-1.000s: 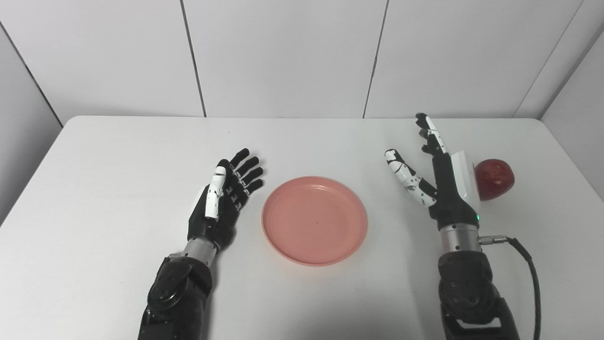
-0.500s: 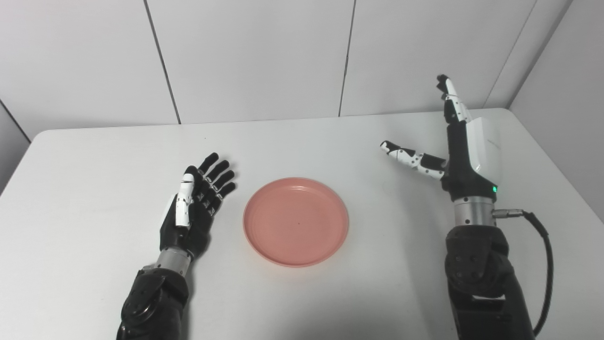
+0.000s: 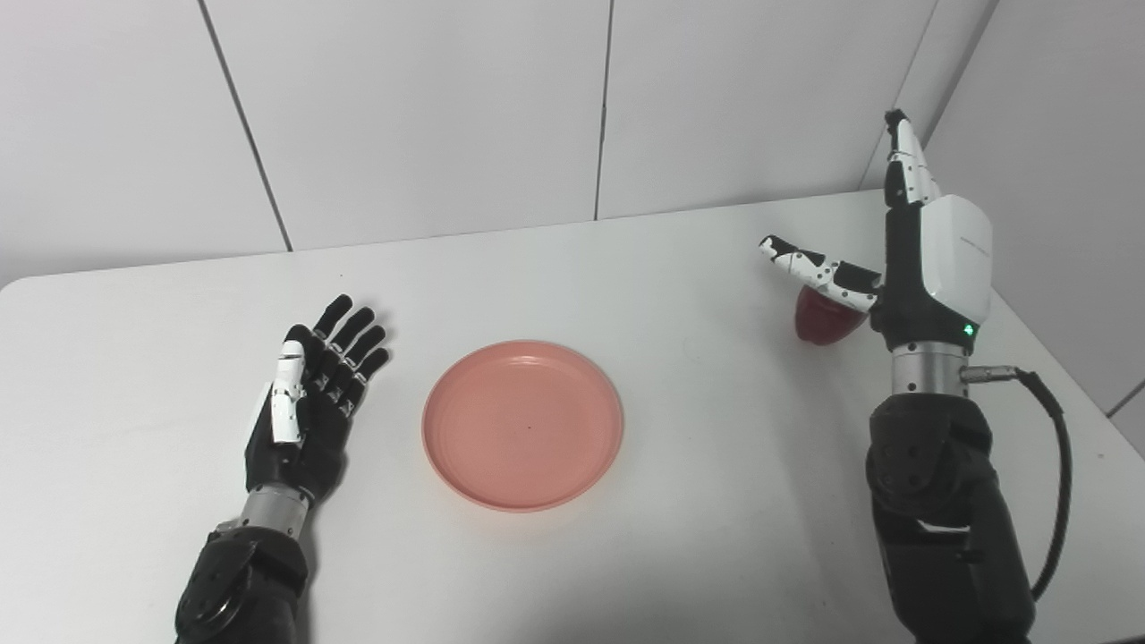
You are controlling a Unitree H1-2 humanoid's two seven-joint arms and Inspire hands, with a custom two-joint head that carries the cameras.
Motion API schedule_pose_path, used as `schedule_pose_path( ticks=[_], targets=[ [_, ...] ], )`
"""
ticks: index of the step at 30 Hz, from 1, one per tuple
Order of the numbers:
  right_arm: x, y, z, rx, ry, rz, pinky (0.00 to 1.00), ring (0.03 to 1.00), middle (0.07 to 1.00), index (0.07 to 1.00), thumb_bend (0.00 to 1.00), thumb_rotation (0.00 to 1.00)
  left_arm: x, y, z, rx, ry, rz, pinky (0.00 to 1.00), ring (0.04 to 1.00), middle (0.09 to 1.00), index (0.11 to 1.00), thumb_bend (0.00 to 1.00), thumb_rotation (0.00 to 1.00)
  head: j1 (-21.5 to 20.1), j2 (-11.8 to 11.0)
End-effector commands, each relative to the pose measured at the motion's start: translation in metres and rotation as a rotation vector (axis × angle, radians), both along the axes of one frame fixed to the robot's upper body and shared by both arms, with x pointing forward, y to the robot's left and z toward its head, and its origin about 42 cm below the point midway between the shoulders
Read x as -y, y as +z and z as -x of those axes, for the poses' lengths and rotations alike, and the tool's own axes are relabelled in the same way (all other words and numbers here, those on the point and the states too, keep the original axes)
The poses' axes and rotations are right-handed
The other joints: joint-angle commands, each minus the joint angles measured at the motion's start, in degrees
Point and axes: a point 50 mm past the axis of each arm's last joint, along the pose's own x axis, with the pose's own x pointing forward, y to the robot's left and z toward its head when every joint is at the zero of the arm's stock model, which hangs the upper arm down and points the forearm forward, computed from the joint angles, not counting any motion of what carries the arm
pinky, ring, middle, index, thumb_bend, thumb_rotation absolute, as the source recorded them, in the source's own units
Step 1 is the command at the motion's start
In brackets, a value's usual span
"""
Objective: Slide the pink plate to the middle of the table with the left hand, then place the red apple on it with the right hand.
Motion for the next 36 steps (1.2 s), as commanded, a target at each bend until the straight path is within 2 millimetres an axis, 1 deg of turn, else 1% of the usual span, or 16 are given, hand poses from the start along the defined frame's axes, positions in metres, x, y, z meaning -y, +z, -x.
schedule_pose_path(
  ticks=[1,5,10,13,15,21,23,27,30,36],
  targets=[
    [0.011,0.014,-0.001,0.049,-0.058,0.035,0.77,0.894,0.951,0.985,0.99,0.59,-0.012,-0.032,0.012,-0.136,0.02,-0.021,0.9,0.882,0.881,0.87,0.37,1.0,0.0,0.0],
    [0.019,0.006,-0.002,0.017,-0.09,0.034,0.74,0.881,0.942,0.989,1.0,0.61,-0.014,-0.033,0.011,-0.133,0.016,-0.017,0.9,0.887,0.888,0.878,0.36,1.0,-0.5,-0.1],
    [0.026,-0.007,-0.006,-0.037,-0.089,0.014,0.74,0.879,0.941,0.995,1.0,0.63,-0.017,-0.034,0.009,-0.139,0.014,-0.008,0.9,0.887,0.89,0.881,0.36,1.0,-1.2,-0.1],
    [0.025,-0.012,-0.01,-0.069,-0.081,-0.003,0.73,0.893,0.951,0.999,1.0,0.63,-0.018,-0.035,0.009,-0.135,0.011,-0.014,0.9,0.889,0.892,0.885,0.35,1.0,-1.5,0.1],
    [0.022,-0.014,-0.011,-0.081,-0.077,-0.009,0.75,0.907,0.959,1.0,1.0,0.63,-0.019,-0.035,0.009,-0.135,0.008,-0.013,0.9,0.887,0.89,0.884,0.35,1.0,-1.6,0.1],
    [0.022,-0.021,-0.017,-0.118,-0.07,-0.024,0.76,0.903,0.956,0.999,1.0,0.64,-0.018,-0.032,0.009,-0.13,0.004,-0.008,0.9,0.888,0.891,0.885,0.36,1.0,-1.4,0.3],
    [0.022,-0.023,-0.019,-0.134,-0.065,-0.041,0.76,0.904,0.957,0.998,1.0,0.64,-0.018,-0.033,0.01,-0.129,0.002,-0.008,0.91,0.888,0.89,0.884,0.36,1.0,-1.3,0.3],
    [0.023,-0.028,-0.024,-0.159,-0.055,-0.073,0.76,0.912,0.964,0.995,1.0,0.6,-0.018,-0.034,0.01,-0.129,0.001,-0.01,0.91,0.889,0.891,0.884,0.36,1.0,-1.3,0.3],
    [0.024,-0.032,-0.028,-0.17,-0.054,-0.075,0.78,0.916,0.964,0.997,1.0,0.6,-0.018,-0.034,0.01,-0.137,0.008,-0.009,0.9,0.884,0.886,0.878,0.36,1.0,-1.3,0.3],
    [0.026,-0.034,-0.034,-0.198,-0.06,-0.065,0.79,0.919,0.967,1.0,1.0,0.6,-0.018,-0.034,0.01,-0.133,0.004,-0.011,0.9,0.883,0.885,0.879,0.36,1.0,-1.1,0.3]
  ],
)
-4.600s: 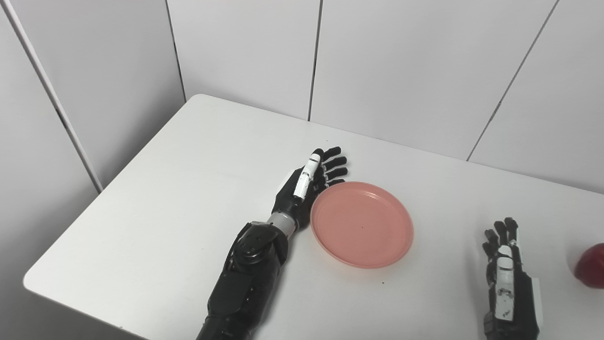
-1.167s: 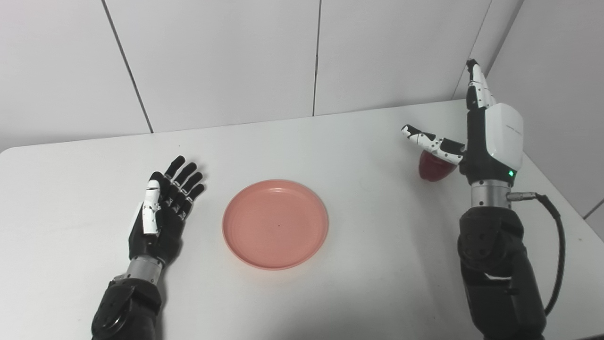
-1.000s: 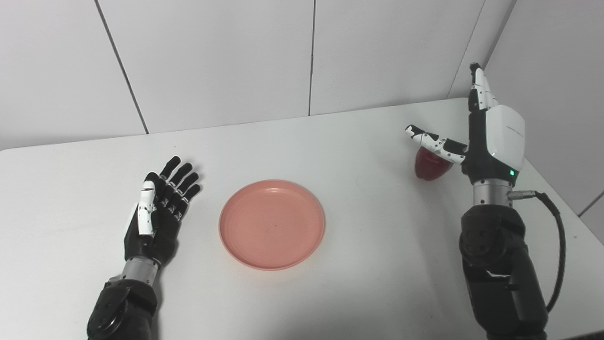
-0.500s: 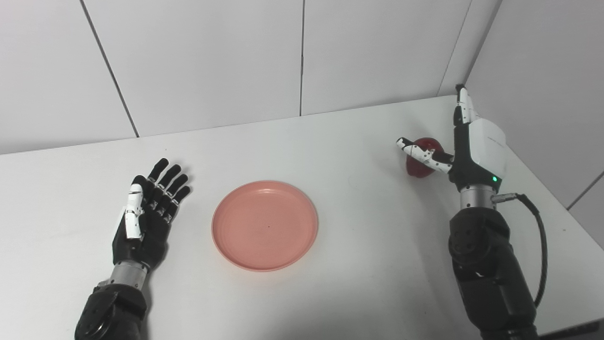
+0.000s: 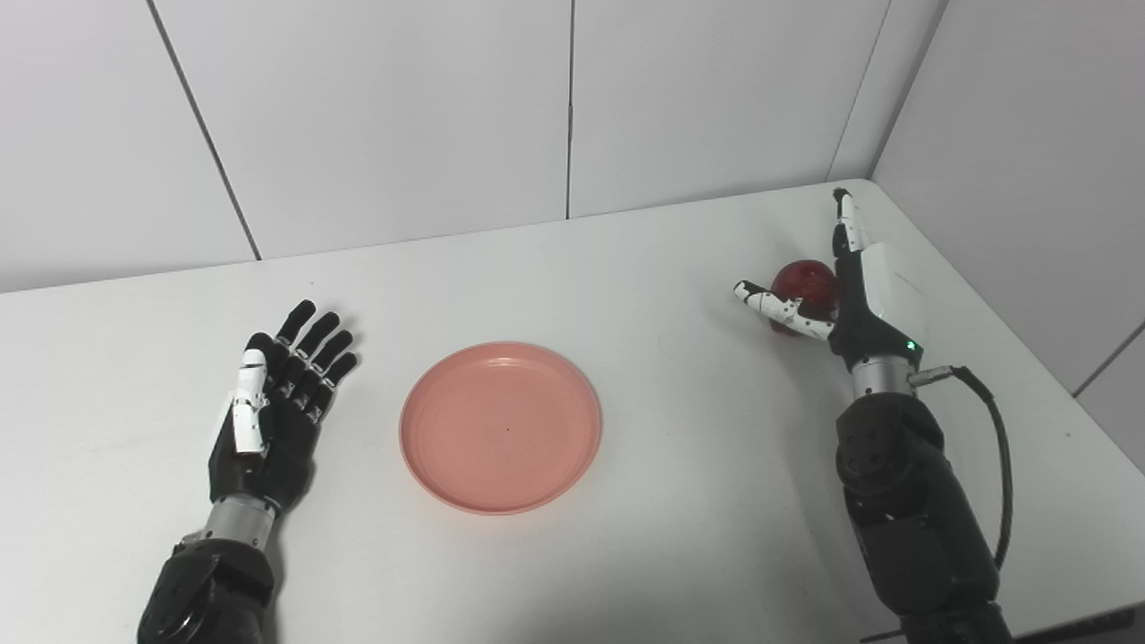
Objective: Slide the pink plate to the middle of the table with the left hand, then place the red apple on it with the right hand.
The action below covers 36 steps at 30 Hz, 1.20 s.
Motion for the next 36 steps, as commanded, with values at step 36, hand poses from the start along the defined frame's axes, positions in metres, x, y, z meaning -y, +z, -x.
schedule_pose_path(
  ticks=[36],
  targets=[
    [0.026,0.006,-0.022,0.029,-0.057,-0.035,0.72,0.841,0.906,0.949,1.0,0.52,-0.004,-0.026,0.019,-0.137,0.022,-0.026,0.89,0.877,0.879,0.868,0.36,1.0,1.0,0.8]
  ],
)
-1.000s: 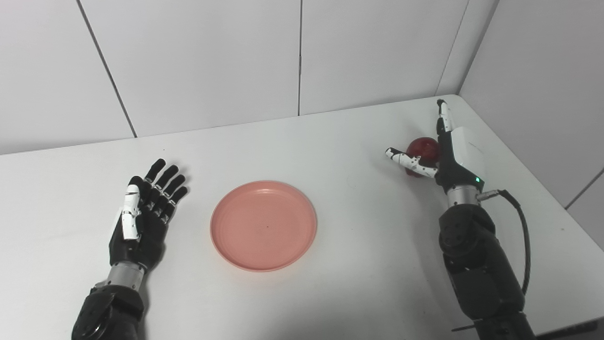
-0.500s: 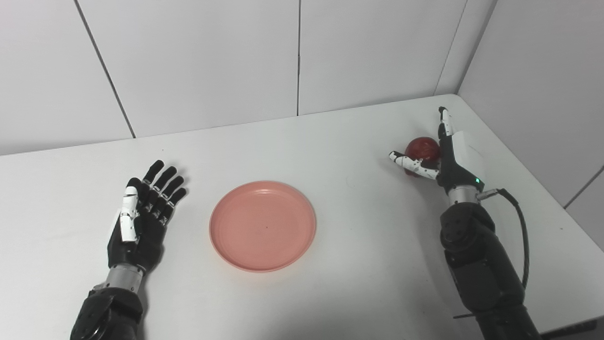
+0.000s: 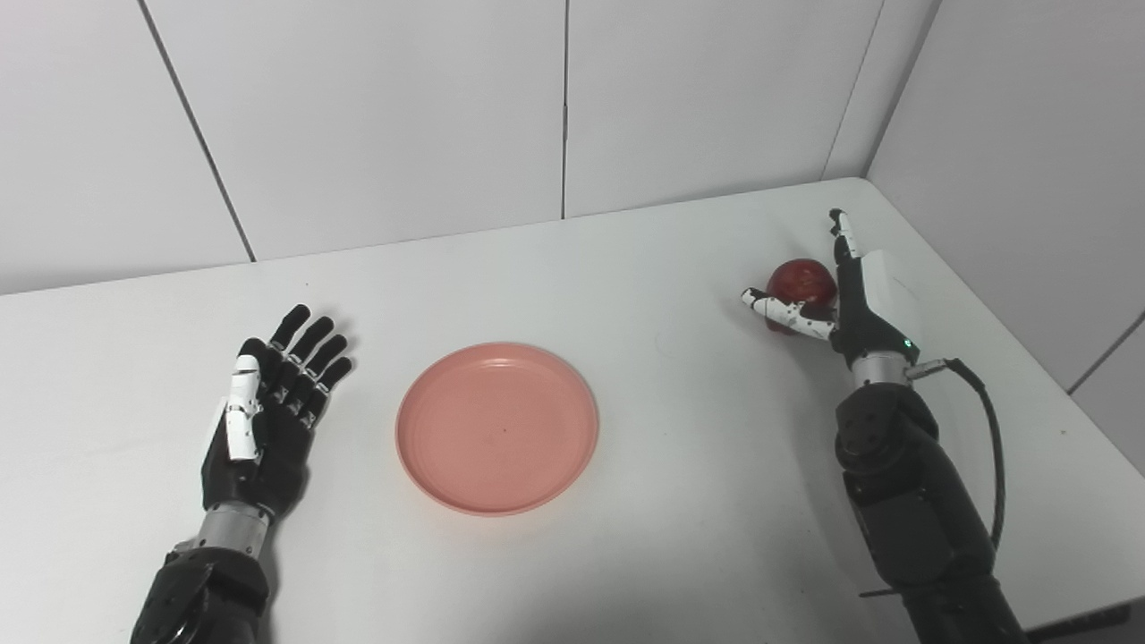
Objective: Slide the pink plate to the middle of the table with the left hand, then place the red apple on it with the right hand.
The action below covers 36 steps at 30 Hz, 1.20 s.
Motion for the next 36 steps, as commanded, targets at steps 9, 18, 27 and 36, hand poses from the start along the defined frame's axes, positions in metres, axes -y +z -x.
schedule_pose_path(
  ticks=[9,18,27,36],
  targets=[
    [0.004,0.026,-0.014,0.107,-0.012,0.027,0.69,0.796,0.851,0.878,1.0,0.46,-0.004,-0.029,0.015,-0.144,0.017,-0.018,0.9,0.884,0.884,0.874,0.36,1.0,0.2,0.0],
    [0.004,0.027,-0.017,0.137,0.001,0.007,0.47,0.59,0.671,0.768,0.99,0.36,-0.004,-0.03,0.015,-0.145,0.017,-0.016,0.89,0.882,0.883,0.872,0.36,1.0,0.2,0.2],
    [0.006,0.026,-0.026,0.129,0.047,0.024,0.44,0.499,0.551,0.555,0.89,0.26,-0.002,-0.029,0.015,-0.154,0.021,-0.017,0.89,0.876,0.876,0.861,0.36,1.0,0.4,0.3],
    [0.007,0.025,-0.033,0.104,0.047,0.08,0.29,0.373,0.458,0.485,0.52,0.14,-0.002,-0.028,0.016,-0.15,0.017,-0.015,0.9,0.883,0.881,0.867,0.36,1.0,0.8,0.4]
  ],
)
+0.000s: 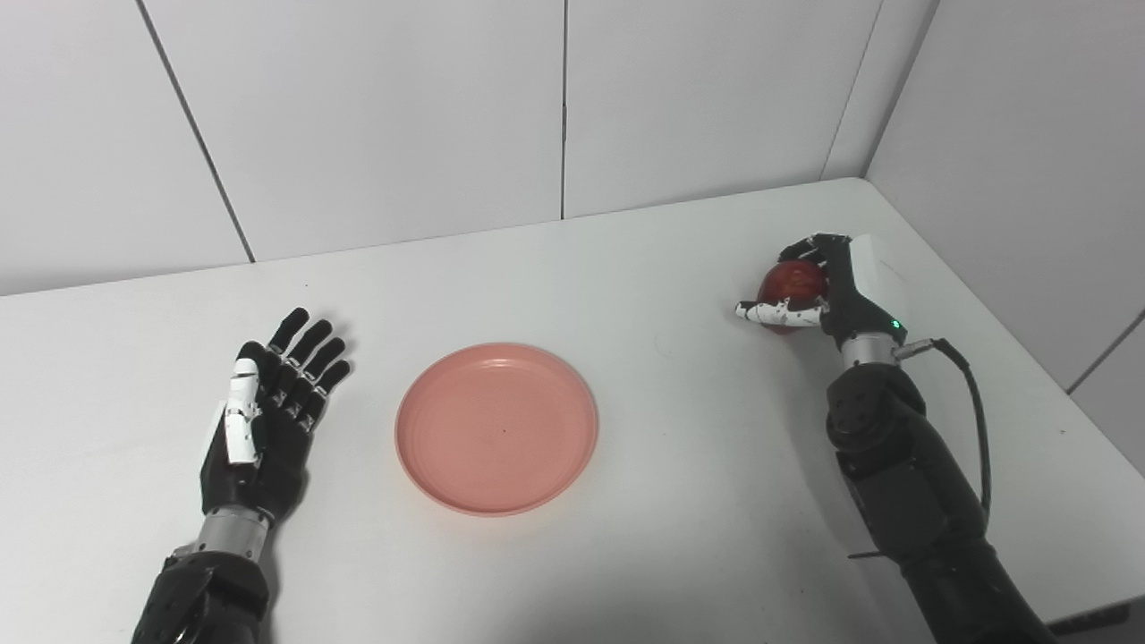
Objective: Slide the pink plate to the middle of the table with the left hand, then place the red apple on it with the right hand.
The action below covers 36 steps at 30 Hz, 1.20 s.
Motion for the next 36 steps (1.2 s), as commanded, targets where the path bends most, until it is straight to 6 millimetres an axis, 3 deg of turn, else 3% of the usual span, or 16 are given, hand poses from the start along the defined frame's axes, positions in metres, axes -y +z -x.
schedule_pose_path(
  ticks=[1,12,27,36],
  targets=[
    [0.004,0.023,-0.008,0.087,0.012,0.05,0.27,0.357,0.442,0.484,0.52,0.14,-0.003,-0.029,0.014,-0.148,0.01,-0.012,0.89,0.882,0.88,0.866,0.36,1.0,0.1,0.0],
    [0.002,0.032,0.0,0.158,0.016,0.05,0.27,0.352,0.434,0.484,0.52,0.13,-0.003,-0.03,0.014,-0.149,0.008,-0.016,0.9,0.887,0.887,0.873,0.37,1.0,0.3,0.0],
    [-0.022,0.081,0.016,0.282,0.099,0.059,0.33,0.408,0.465,0.484,0.52,0.14,0.005,-0.028,0.016,-0.149,0.01,-0.01,0.89,0.882,0.884,0.868,0.36,1.0,2.8,-0.4],
    [-0.064,0.102,0.02,0.332,0.229,0.057,0.31,0.387,0.456,0.485,0.52,0.13,0.016,-0.027,0.018,-0.145,0.022,-0.012,0.87,0.87,0.872,0.856,0.36,1.0,7.3,-0.6]
  ],
)
